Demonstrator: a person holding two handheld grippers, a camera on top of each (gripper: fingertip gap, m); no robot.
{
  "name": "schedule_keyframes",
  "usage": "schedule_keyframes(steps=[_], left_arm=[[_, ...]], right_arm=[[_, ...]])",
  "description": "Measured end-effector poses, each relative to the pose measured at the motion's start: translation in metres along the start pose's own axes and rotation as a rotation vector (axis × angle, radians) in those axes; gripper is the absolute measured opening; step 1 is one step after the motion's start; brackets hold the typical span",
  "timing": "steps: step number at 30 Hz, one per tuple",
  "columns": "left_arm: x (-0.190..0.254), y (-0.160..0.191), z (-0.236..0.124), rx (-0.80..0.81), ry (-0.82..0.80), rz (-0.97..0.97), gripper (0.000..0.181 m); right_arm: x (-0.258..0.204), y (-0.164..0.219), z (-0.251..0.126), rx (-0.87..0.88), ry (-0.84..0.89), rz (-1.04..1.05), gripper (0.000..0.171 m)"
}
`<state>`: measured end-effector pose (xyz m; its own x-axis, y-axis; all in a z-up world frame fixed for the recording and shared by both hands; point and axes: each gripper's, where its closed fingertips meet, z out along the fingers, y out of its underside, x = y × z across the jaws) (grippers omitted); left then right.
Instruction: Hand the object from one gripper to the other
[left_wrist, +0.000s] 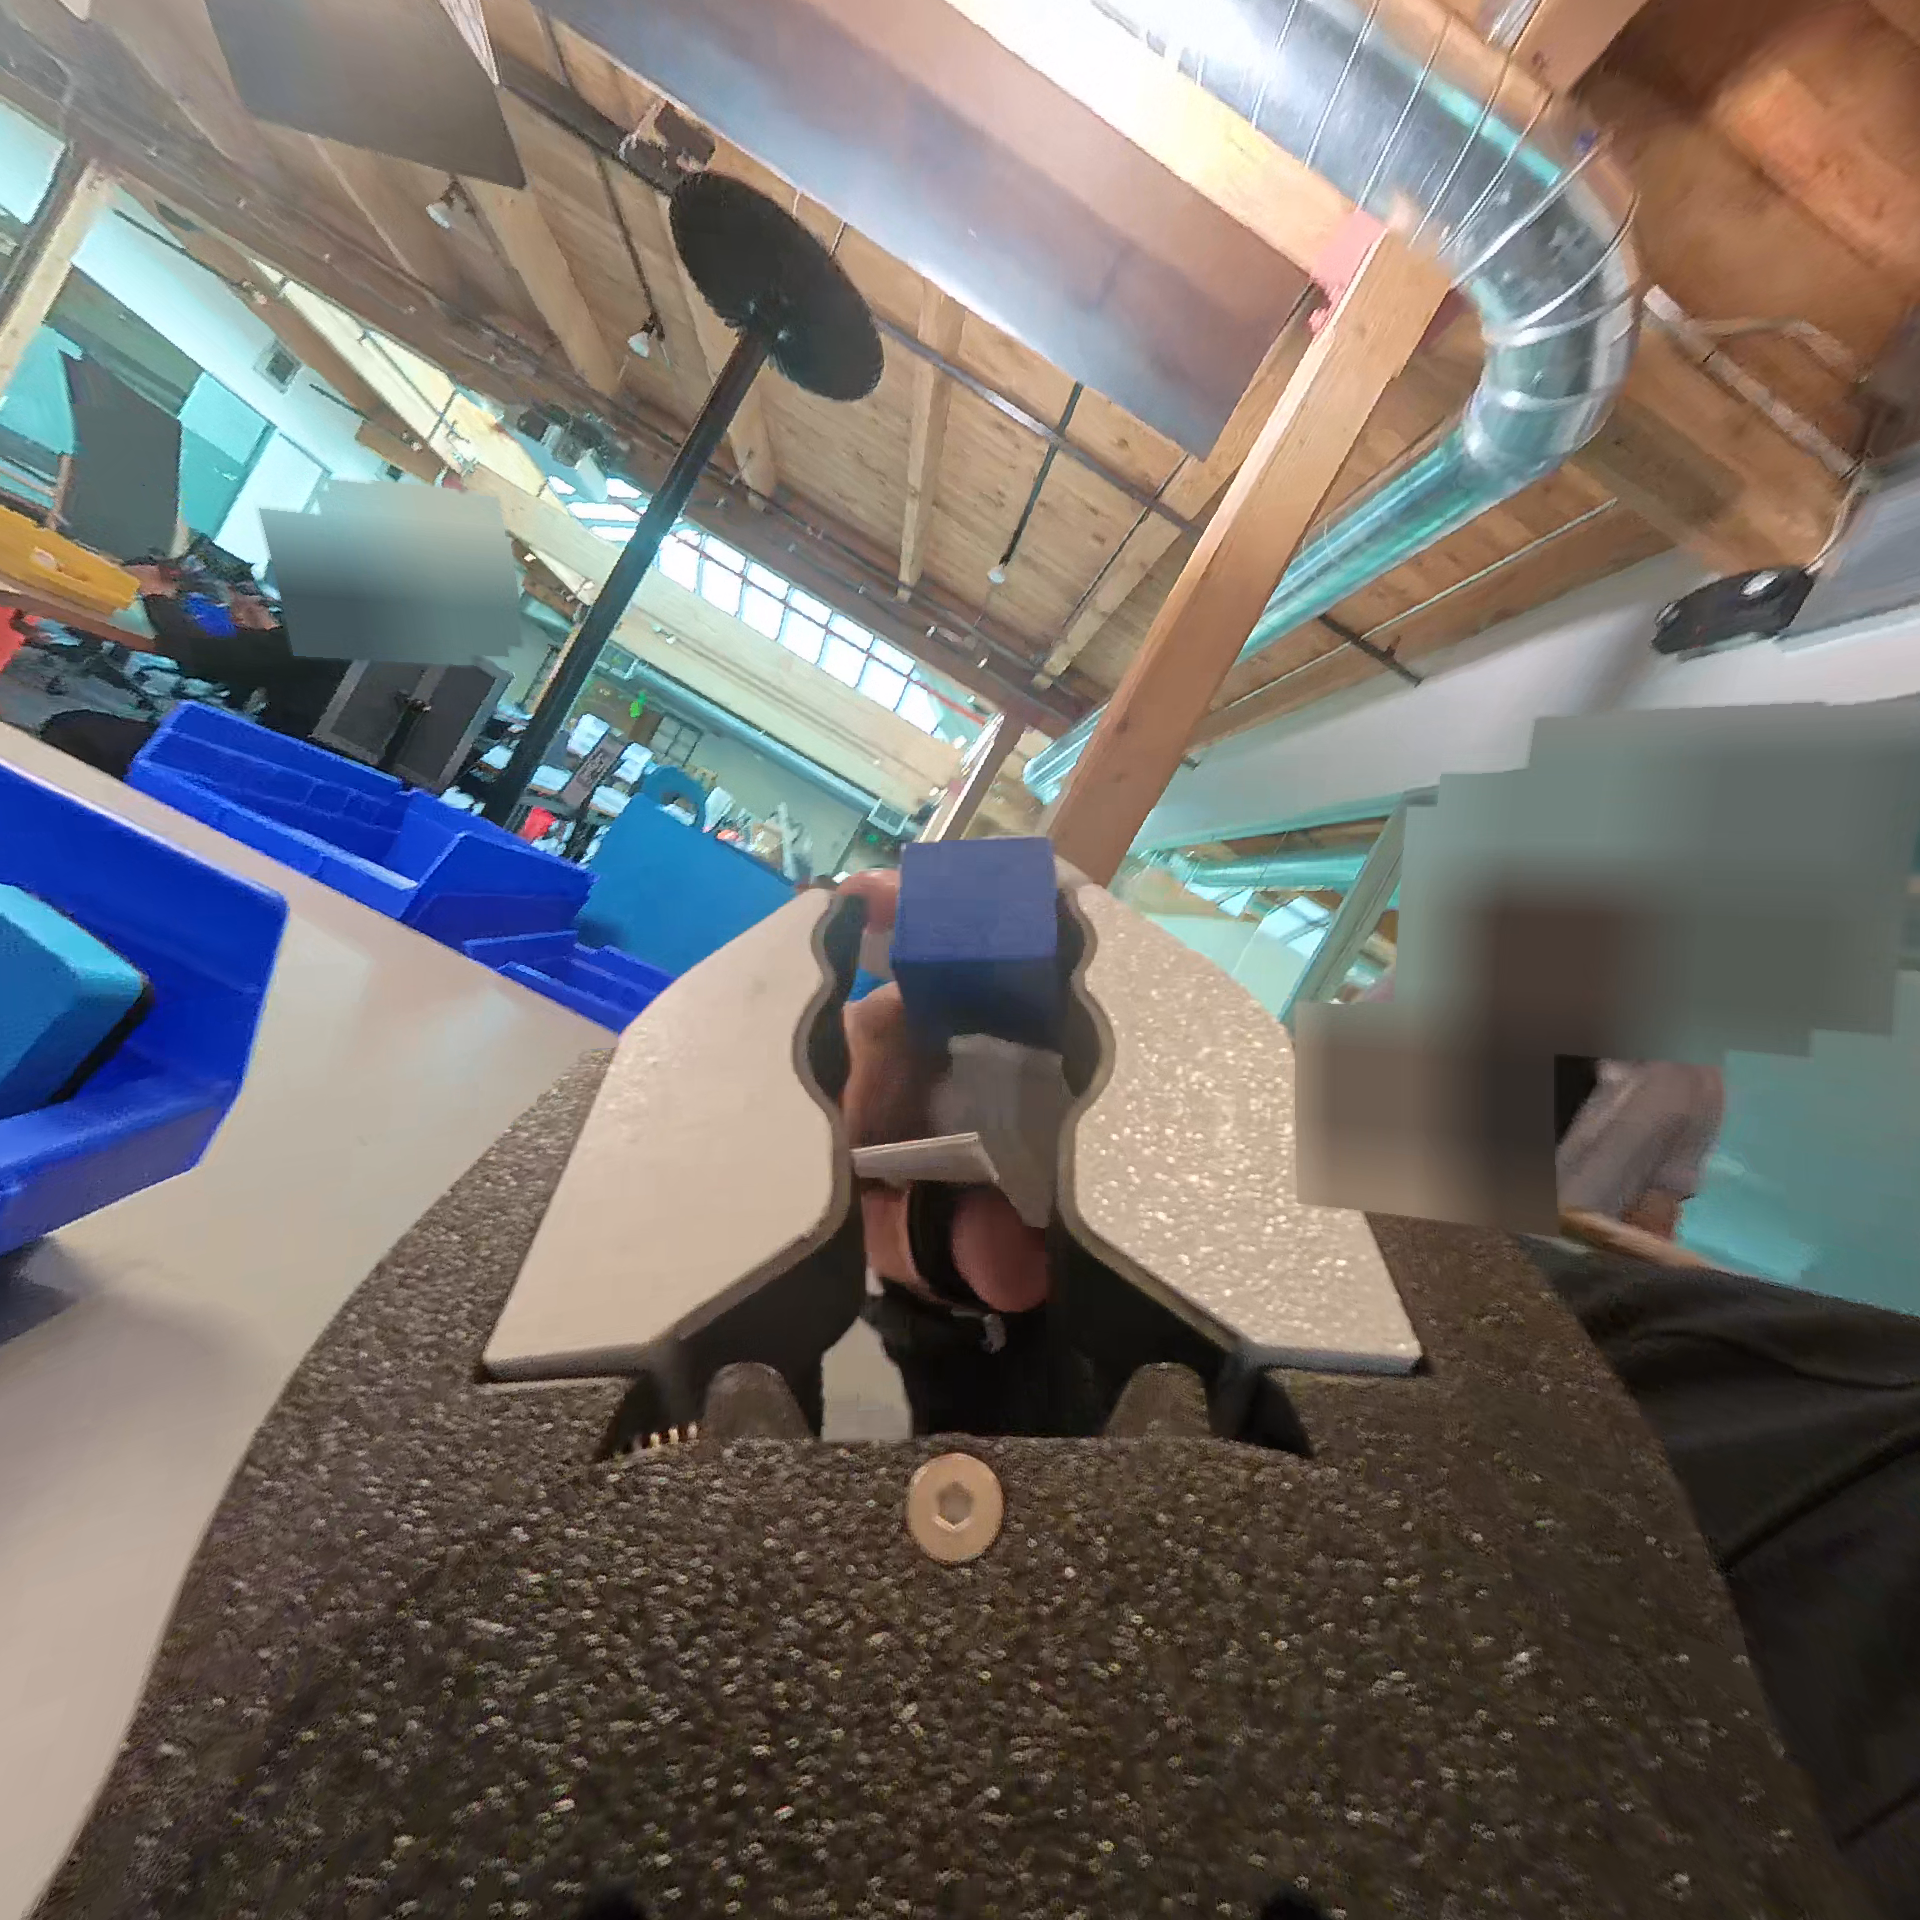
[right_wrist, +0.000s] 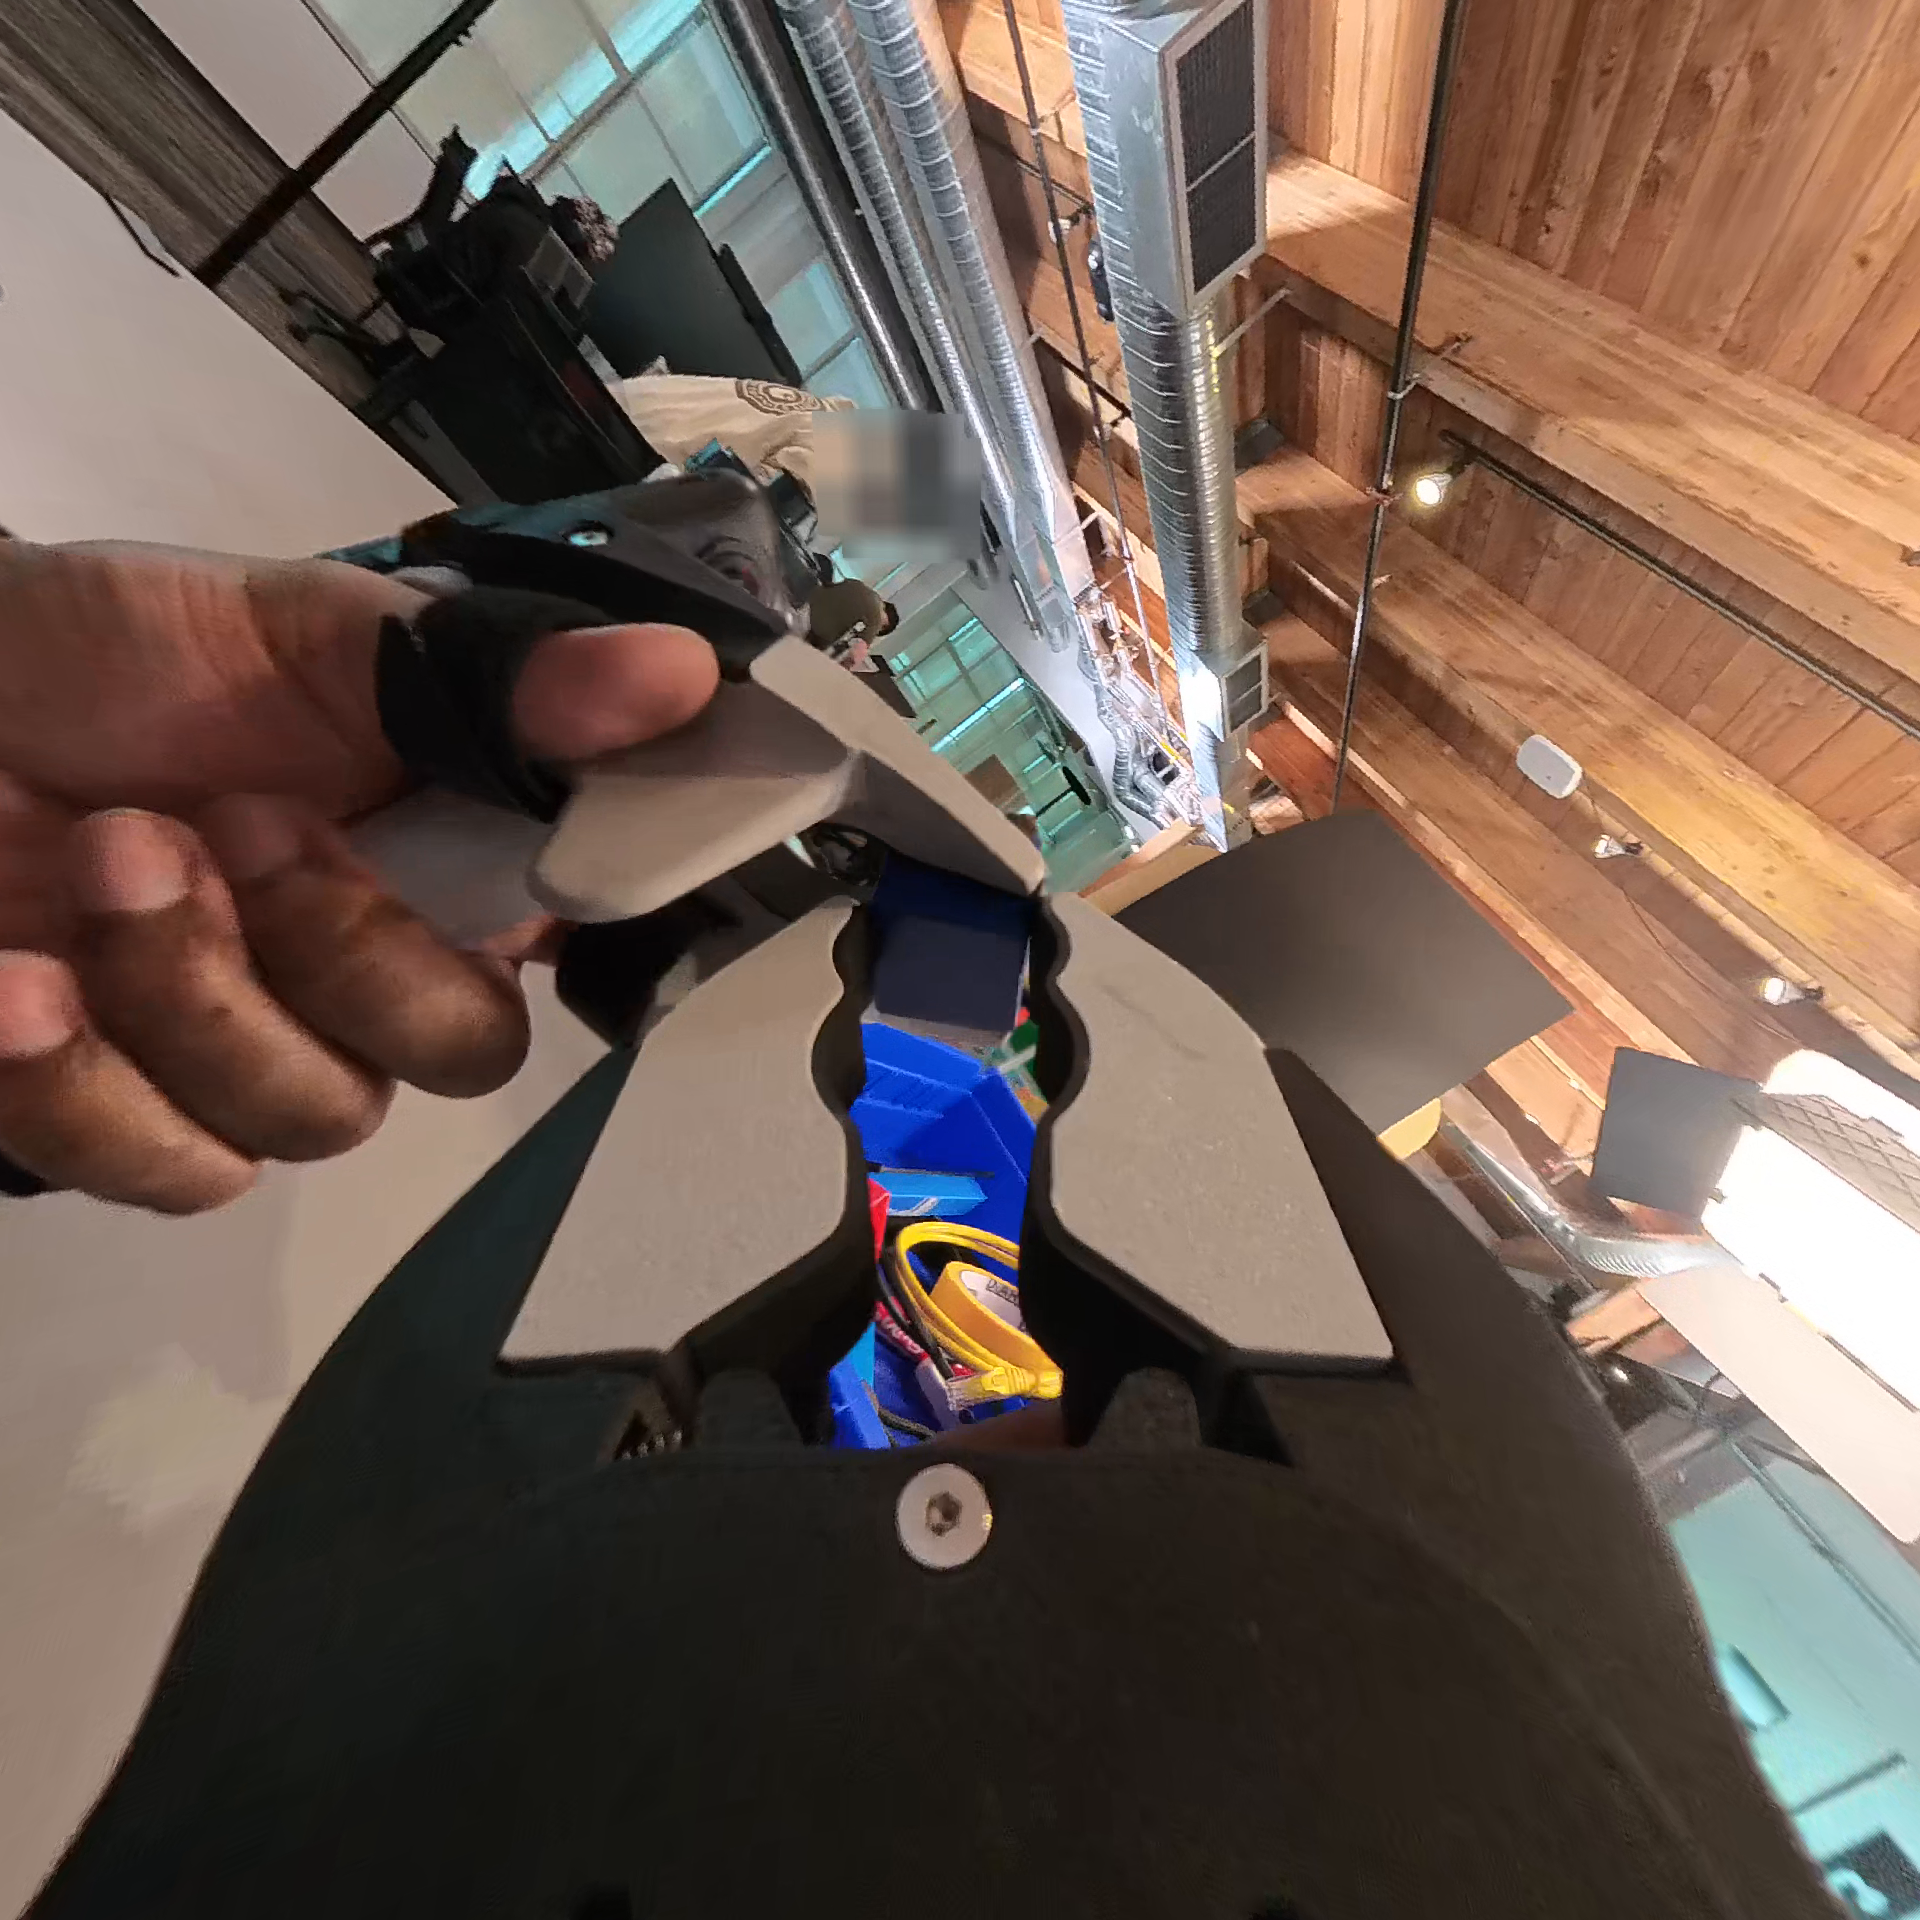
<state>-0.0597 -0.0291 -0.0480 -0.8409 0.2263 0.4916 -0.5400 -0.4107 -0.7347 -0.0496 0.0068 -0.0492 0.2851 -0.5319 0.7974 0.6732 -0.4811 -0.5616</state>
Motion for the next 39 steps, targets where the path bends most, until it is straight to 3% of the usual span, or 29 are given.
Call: schedule_keyframes(steps=[7, 12, 20, 23, 25, 28, 31, 36, 39], left_arm=[[-0.017, 0.009, -0.01, -0.216, -0.237, 0.399, 0.064], [-0.027, 0.002, -0.017, -0.293, -0.456, 0.59, 0.067], [-0.046, 0.018, -0.025, -0.487, -0.686, 0.75, 0.056], [-0.05, 0.025, -0.026, -0.526, -0.695, 0.771, 0.032], [-0.052, 0.025, -0.026, -0.524, -0.696, 0.765, 0.03], [-0.048, 0.017, -0.024, -0.441, -0.66, 0.692, 0.03], [-0.033, -0.001, -0.016, -0.231, -0.52, 0.551, 0.03], [-0.005, -0.05, -0.026, 0.276, -0.125, -0.003, 0.029], [-0.006, -0.064, -0.036, 0.446, 0.029, -0.227, 0.029]], right_arm=[[0.001, 0.011, -0.01, -0.012, -0.136, 0.188, 0.029], [0.009, 0.039, -0.01, -0.193, -0.072, 0.069, 0.029], [-0.018, 0.048, -0.001, -0.308, -0.134, -0.176, 0.029], [-0.026, 0.047, 0.001, -0.313, -0.155, -0.22, 0.029], [-0.026, 0.048, 0.002, -0.315, -0.15, -0.235, 0.029], [-0.018, 0.044, 0.005, -0.273, -0.1, -0.167, 0.031], [0.0, 0.031, 0.006, -0.204, -0.013, -0.036, 0.033], [0.019, 0.008, 0.005, -0.063, 0.061, 0.23, 0.035], [0.017, 0.004, 0.011, -0.06, 0.077, 0.28, 0.039]])
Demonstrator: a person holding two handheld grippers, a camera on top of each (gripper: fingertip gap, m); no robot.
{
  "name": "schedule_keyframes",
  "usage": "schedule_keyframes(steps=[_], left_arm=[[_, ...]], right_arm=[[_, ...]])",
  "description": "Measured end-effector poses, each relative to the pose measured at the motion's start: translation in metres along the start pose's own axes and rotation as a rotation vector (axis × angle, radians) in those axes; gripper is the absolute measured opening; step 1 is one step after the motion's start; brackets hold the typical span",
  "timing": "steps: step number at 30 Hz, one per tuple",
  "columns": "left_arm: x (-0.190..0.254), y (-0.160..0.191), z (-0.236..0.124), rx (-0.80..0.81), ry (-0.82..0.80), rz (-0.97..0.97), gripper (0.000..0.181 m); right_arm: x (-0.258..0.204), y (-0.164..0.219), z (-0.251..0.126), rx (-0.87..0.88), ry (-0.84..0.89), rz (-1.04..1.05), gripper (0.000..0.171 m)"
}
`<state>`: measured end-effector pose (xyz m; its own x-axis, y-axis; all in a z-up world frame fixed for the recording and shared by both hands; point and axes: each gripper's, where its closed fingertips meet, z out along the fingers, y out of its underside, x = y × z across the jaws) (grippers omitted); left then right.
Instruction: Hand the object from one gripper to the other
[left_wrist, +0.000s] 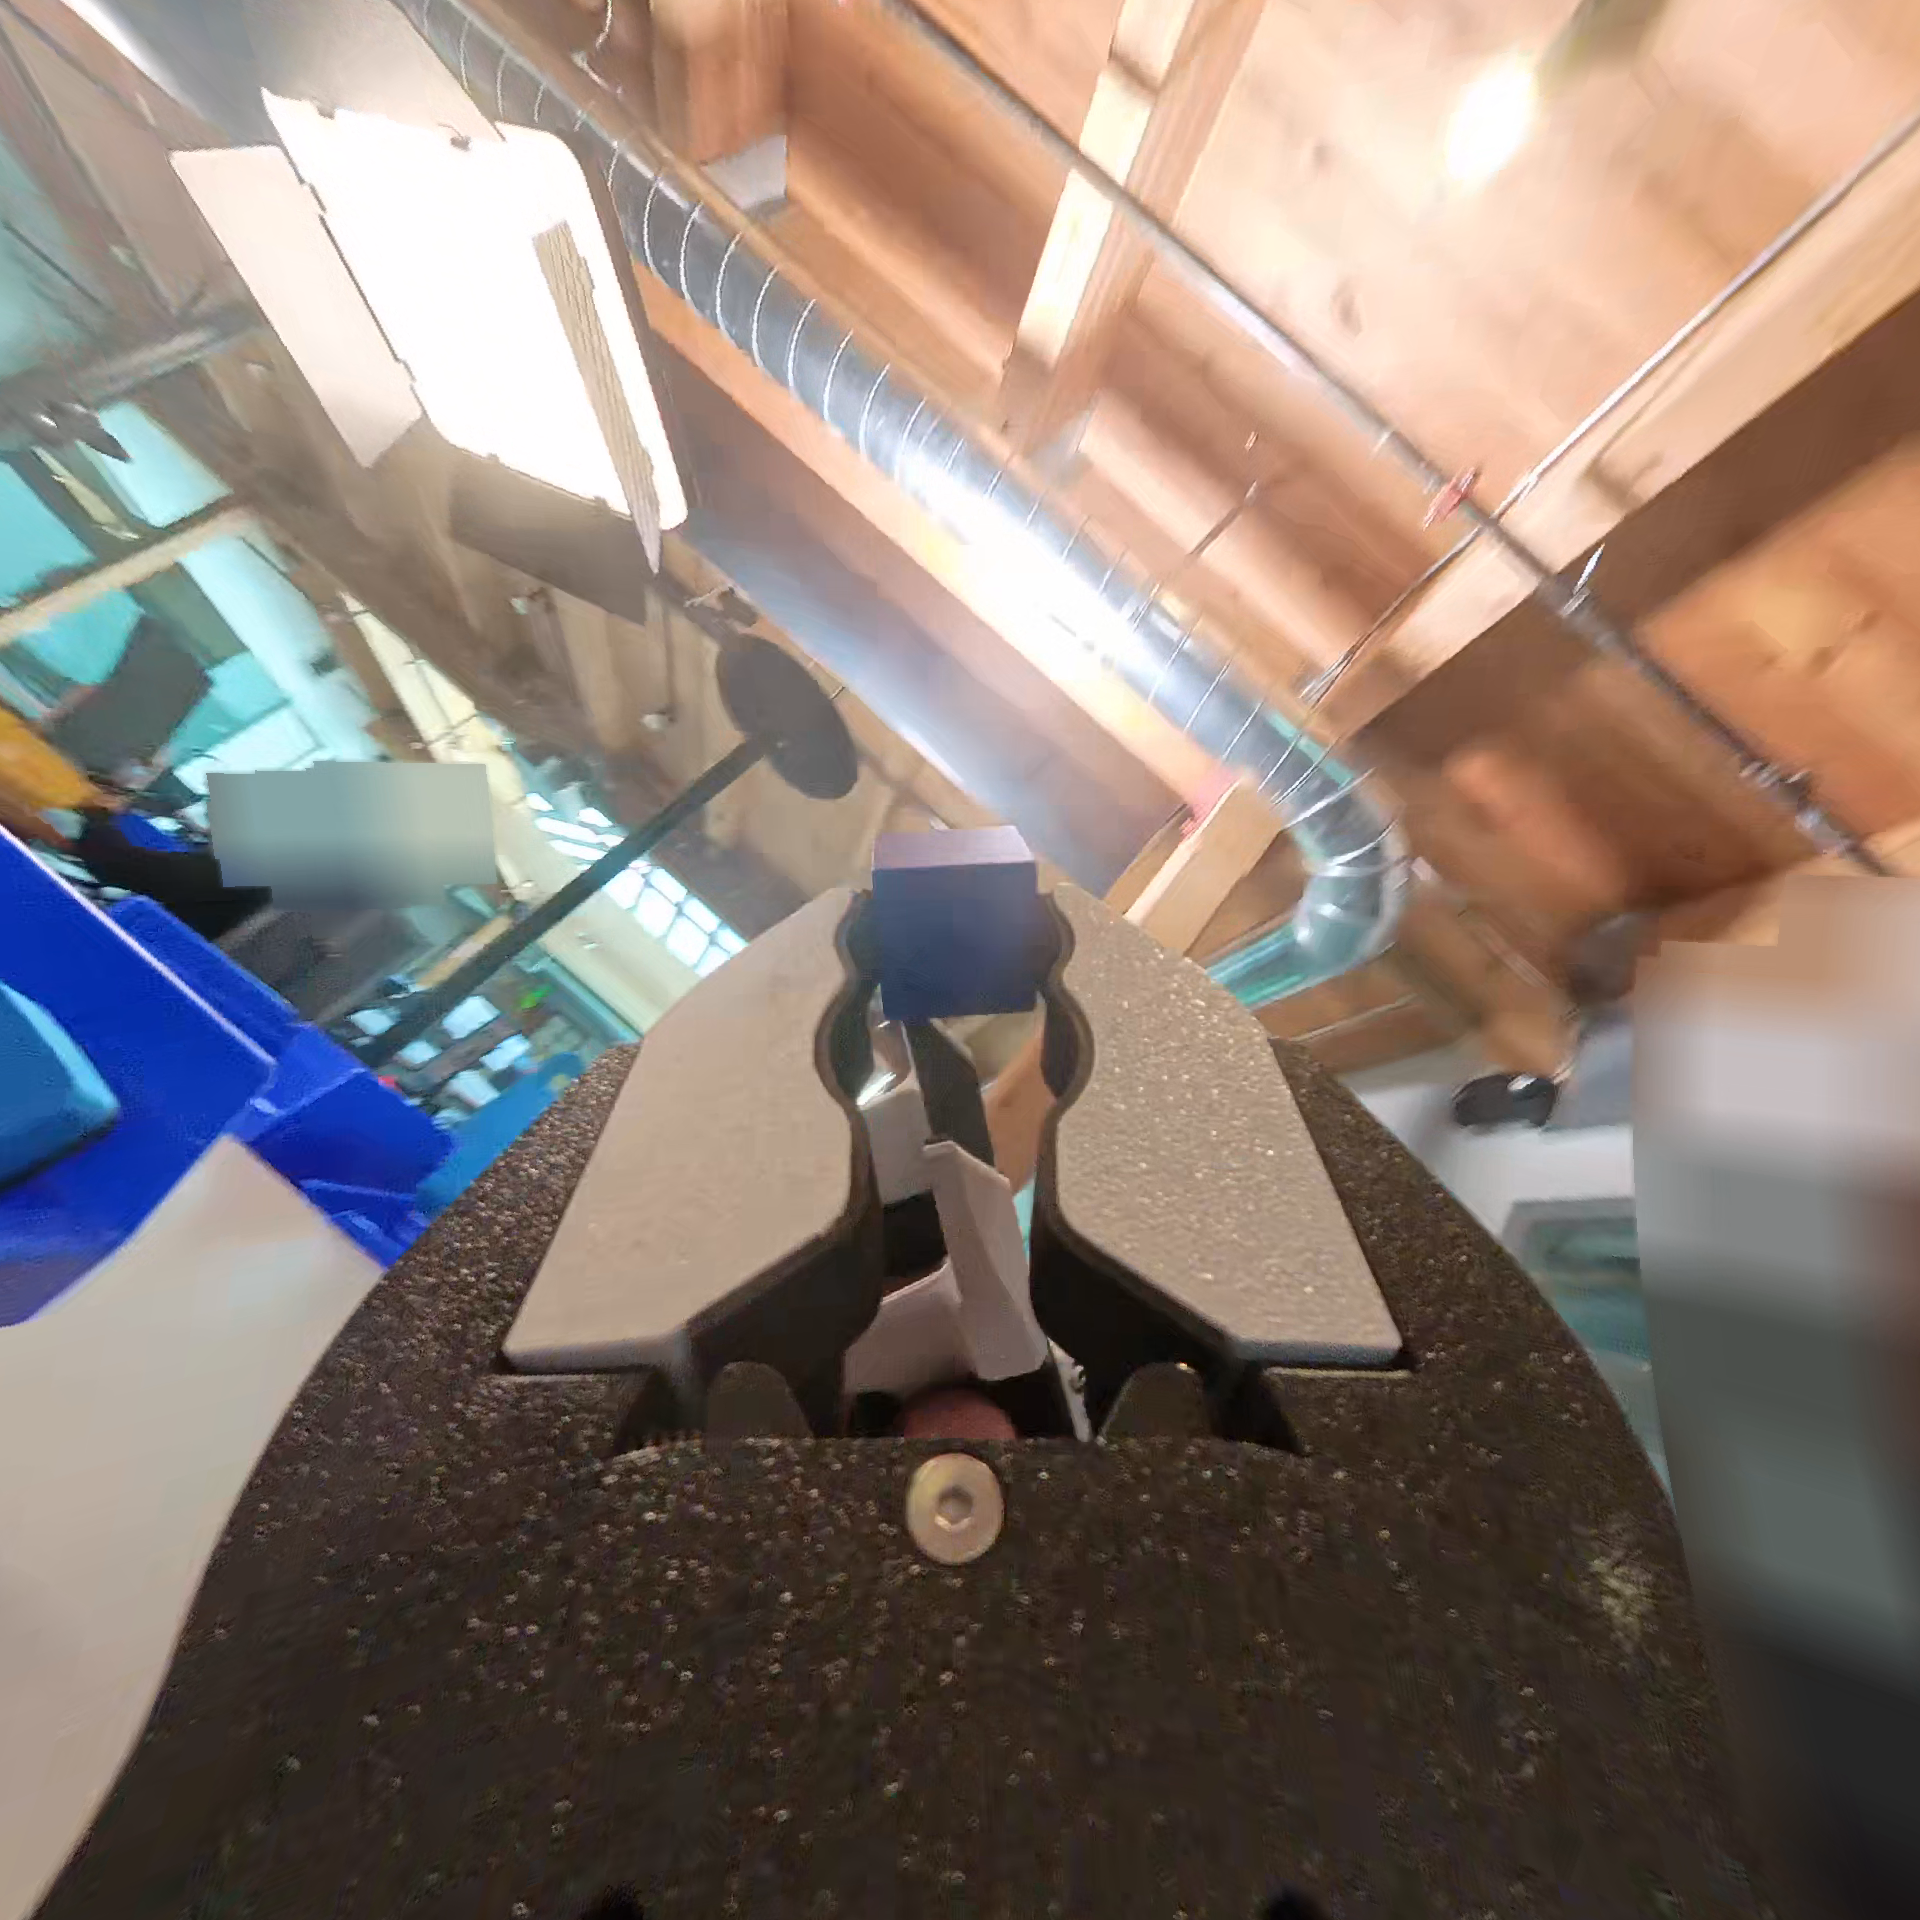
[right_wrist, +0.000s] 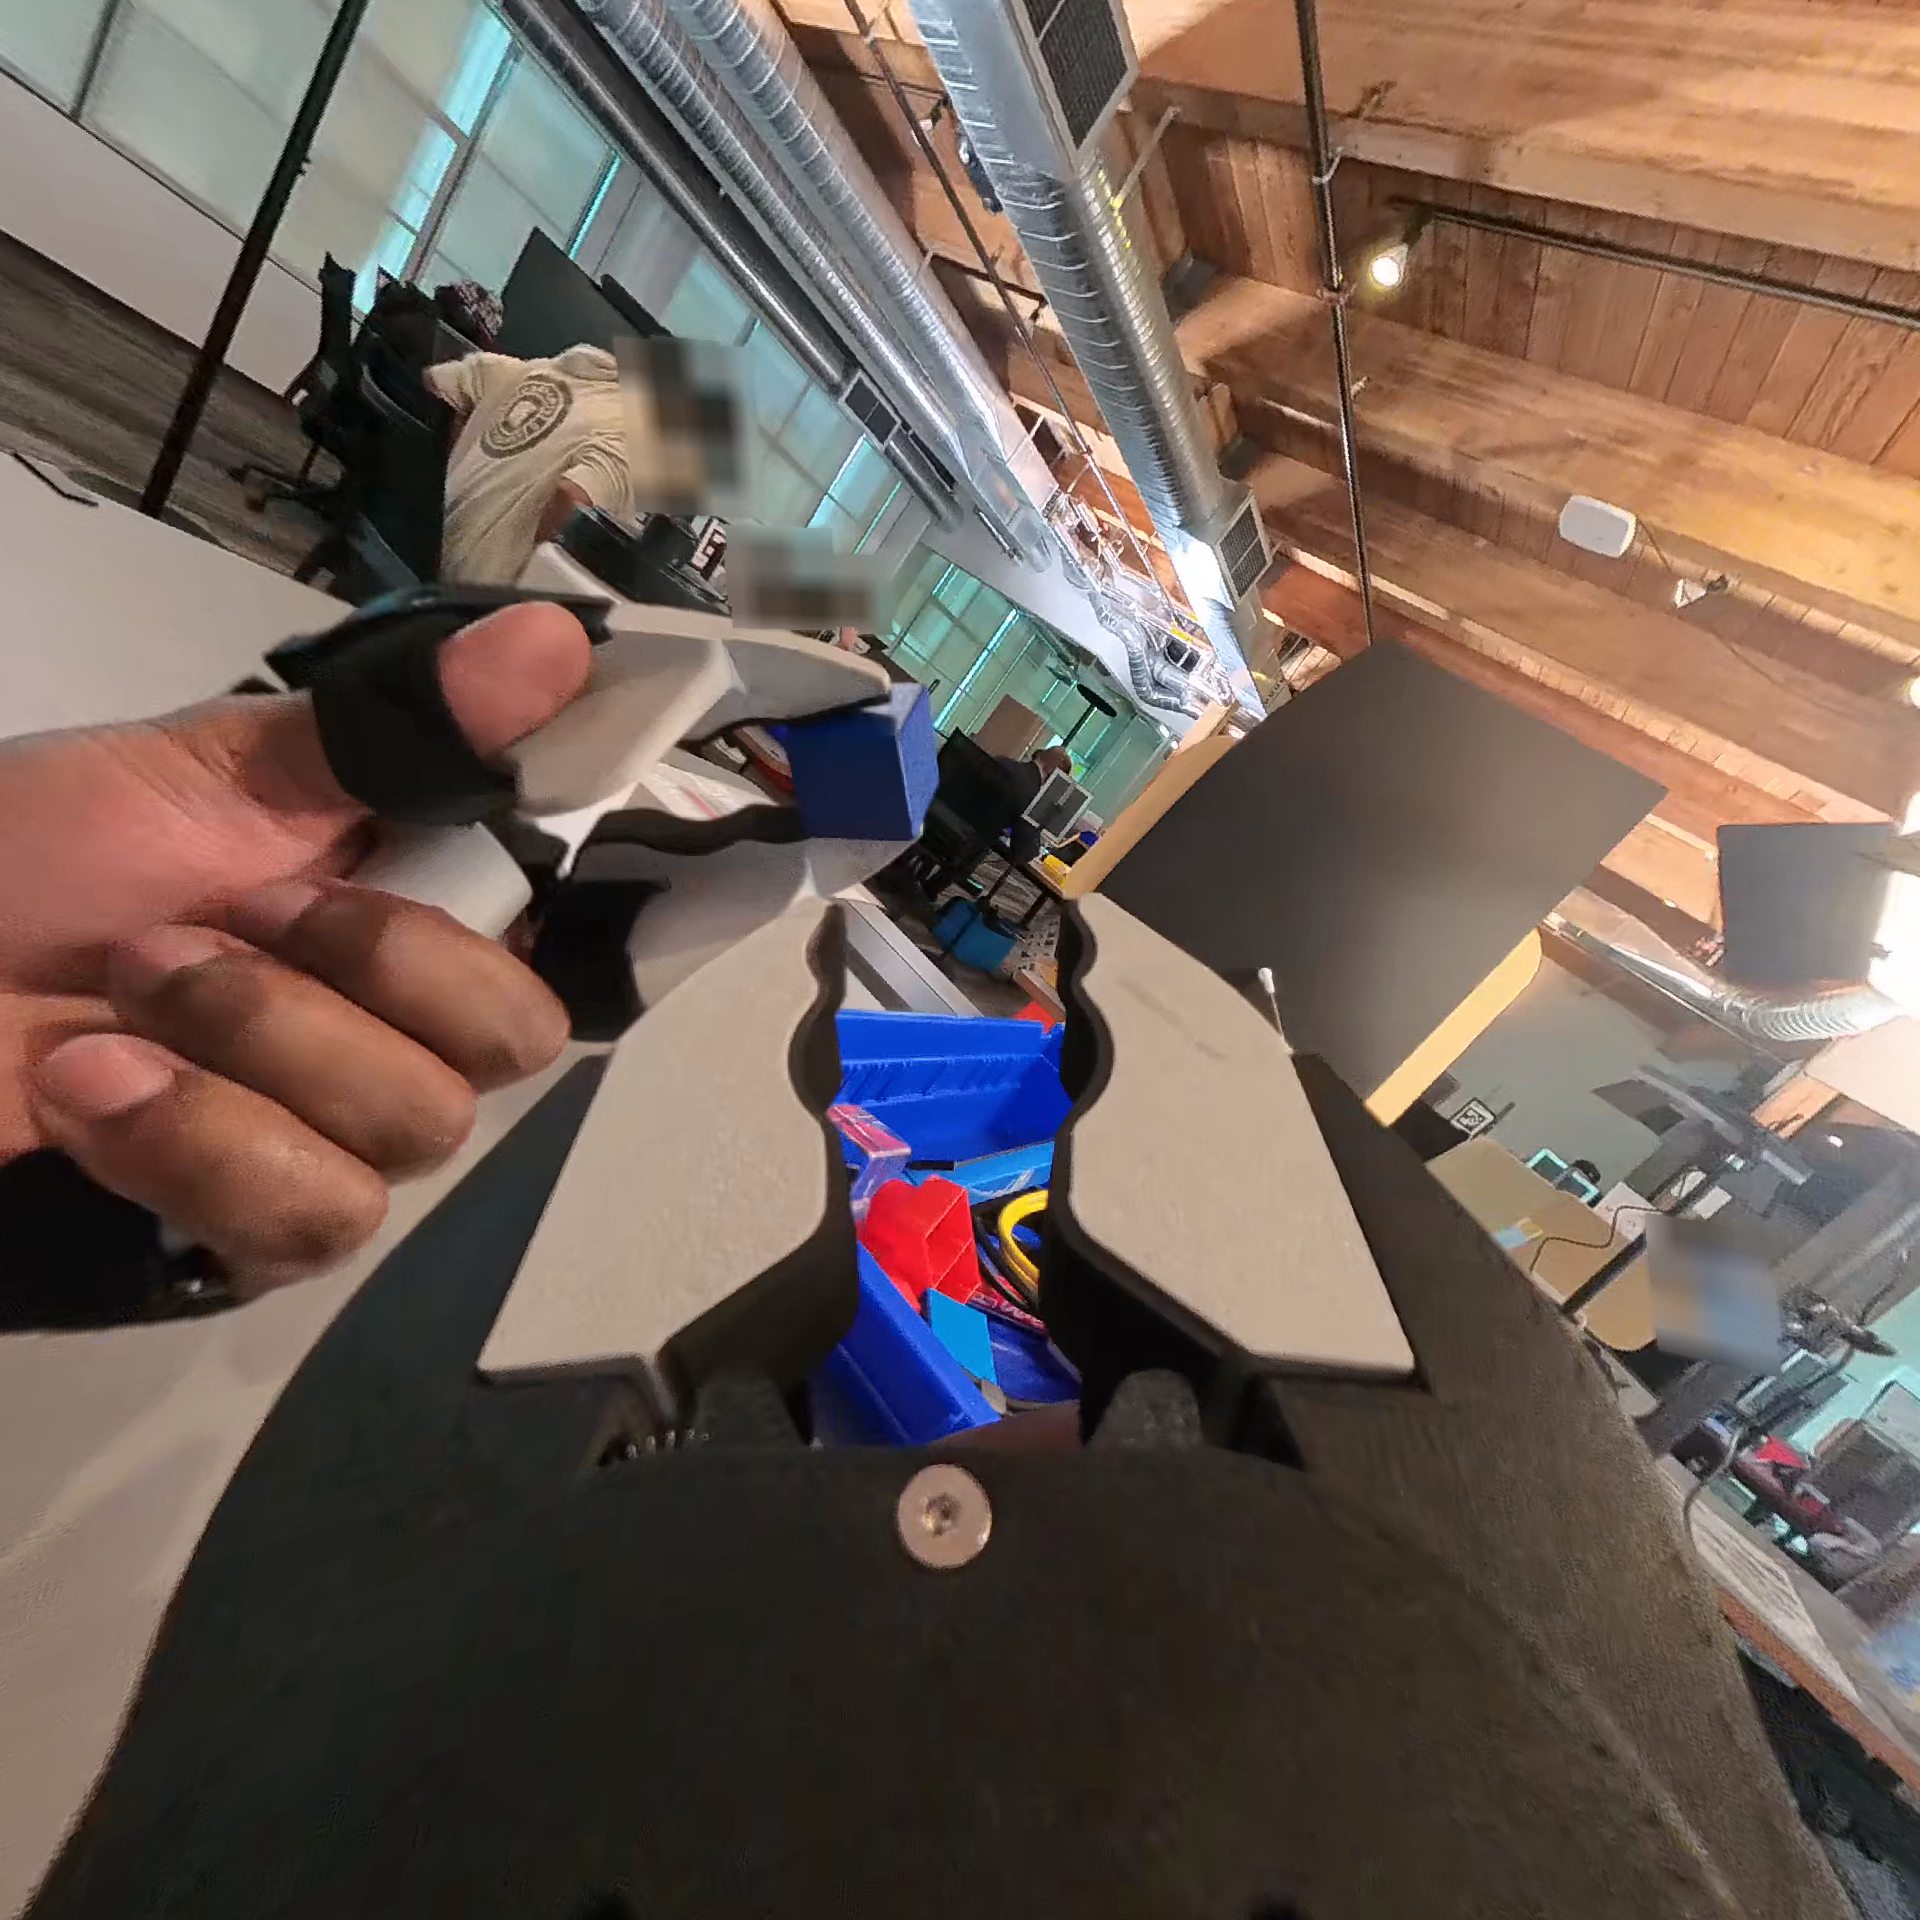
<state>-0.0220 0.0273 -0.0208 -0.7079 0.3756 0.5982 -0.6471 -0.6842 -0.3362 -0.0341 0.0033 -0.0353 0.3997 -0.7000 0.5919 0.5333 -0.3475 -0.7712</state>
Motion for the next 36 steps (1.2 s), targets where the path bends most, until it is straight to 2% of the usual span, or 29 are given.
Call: schedule_keyframes(steps=[3, 11, 17, 26, 32, 36], left_arm=[[-0.005, 0.005, 0.002, 0.031, 0.019, -0.066, 0.029], [-0.006, 0.03, 0.014, -0.027, 0.002, 0.015, 0.029], [-0.008, 0.046, 0.019, -0.115, -0.017, 0.091, 0.029], [-0.009, 0.054, 0.018, -0.171, -0.015, 0.087, 0.03], [-0.012, 0.075, 0.016, -0.275, -0.019, 0.021, 0.03], [-0.014, 0.079, 0.015, -0.311, -0.027, 0.033, 0.03]], right_arm=[[-0.005, 0.004, 0.006, -0.032, 0.022, -0.029, 0.043], [-0.011, 0.002, 0.012, -0.042, 0.078, -0.088, 0.043], [-0.005, -0.001, 0.009, -0.024, 0.121, -0.114, 0.031], [-0.004, 0.003, 0.008, -0.033, 0.092, -0.103, 0.033], [-0.006, 0.008, 0.0, -0.039, -0.018, -0.109, 0.035], [-0.004, 0.011, -0.004, -0.046, -0.039, -0.148, 0.029]])
